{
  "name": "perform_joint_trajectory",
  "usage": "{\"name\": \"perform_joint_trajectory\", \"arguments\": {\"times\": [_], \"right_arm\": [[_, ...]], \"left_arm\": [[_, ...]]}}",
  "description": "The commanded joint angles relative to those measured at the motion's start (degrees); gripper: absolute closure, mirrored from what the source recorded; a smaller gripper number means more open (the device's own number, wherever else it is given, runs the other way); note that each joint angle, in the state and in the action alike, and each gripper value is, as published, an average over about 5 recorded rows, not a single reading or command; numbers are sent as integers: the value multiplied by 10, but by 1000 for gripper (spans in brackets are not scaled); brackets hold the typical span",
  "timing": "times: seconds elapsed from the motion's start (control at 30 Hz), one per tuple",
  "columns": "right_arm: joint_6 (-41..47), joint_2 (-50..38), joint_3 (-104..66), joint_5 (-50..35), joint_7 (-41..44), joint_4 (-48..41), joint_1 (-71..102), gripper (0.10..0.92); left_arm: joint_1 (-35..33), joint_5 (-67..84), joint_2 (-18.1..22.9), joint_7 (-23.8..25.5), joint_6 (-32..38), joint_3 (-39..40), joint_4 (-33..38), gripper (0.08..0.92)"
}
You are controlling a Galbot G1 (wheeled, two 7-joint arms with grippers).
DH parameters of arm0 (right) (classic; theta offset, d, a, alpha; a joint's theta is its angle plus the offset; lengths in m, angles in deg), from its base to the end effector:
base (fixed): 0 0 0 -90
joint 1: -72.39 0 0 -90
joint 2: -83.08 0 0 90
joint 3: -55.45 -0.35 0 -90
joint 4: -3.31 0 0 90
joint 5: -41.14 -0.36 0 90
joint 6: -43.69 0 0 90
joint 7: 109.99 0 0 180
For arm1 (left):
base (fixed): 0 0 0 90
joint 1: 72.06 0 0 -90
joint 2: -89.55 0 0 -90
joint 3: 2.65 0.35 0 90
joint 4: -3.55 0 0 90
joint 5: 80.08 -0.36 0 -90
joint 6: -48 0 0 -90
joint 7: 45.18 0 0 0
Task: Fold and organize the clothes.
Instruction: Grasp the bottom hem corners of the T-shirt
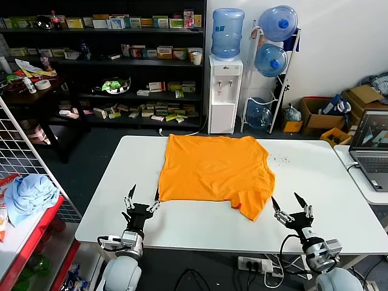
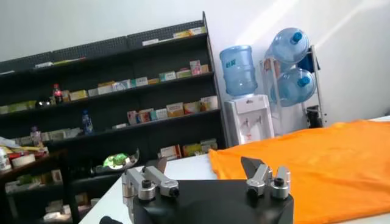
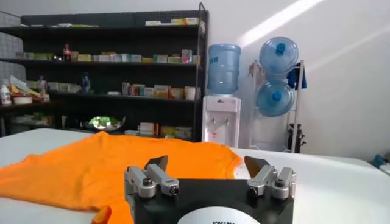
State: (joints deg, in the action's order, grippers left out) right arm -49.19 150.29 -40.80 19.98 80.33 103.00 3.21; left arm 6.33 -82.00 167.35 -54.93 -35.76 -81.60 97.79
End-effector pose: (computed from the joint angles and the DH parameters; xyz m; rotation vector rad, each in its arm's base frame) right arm 0.2402 -0.1477 -0.3608 0.2278 -3.0134 0.0513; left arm 0.2786 0.0011 -0.3948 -0.0999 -3.1043 -0.3219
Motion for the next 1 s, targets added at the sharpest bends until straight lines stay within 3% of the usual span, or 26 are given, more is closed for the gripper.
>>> {"name": "perform_joint_trajectory", "arguments": {"times": [0.03,0.23,0.4,1.0], "right_arm": [[62,0,2,4,-18,2,-2,203],[179,-5,15,-26,-53,2,-14,203],[217,-8,28,-37,-74,-7,-29,203],[217,33,95,-30,-88,-111,-140,203]], "left_arm": [[12,33,-14,7,-67,14,10,177],[45,98,-38,-2,-170,40,13,177],[81,183,-60,-22,-213,57,-13,177],[138,215,-53,-45,-229,79,-67,177]]}}
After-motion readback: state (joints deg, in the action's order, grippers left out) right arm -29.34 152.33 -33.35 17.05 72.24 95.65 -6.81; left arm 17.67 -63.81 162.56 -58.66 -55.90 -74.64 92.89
